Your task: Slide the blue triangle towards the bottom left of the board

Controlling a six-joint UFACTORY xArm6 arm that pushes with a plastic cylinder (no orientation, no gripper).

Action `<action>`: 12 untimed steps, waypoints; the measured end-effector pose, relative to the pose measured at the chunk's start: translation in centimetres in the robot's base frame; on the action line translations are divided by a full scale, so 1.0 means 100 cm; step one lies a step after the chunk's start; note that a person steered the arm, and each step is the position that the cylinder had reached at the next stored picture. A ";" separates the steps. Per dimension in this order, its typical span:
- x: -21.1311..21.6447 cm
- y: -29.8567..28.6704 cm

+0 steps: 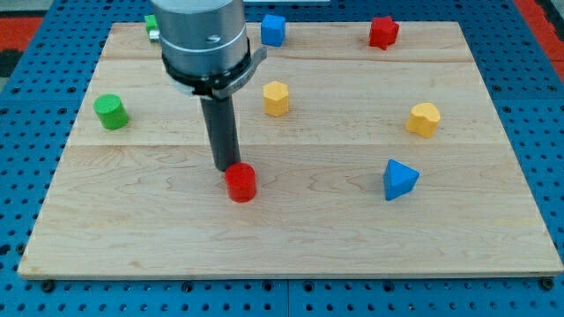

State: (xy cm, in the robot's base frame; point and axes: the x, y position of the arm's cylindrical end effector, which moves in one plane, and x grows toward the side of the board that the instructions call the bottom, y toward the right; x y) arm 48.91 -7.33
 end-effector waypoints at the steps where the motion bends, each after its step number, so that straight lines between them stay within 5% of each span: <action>1: 0.026 0.000; 3: -0.048 0.029; 6: -0.062 0.154; 8: 0.022 0.224; 9: 0.026 0.250; 10: -0.014 0.252; 12: 0.083 0.333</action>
State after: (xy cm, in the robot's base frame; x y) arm 57.17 25.97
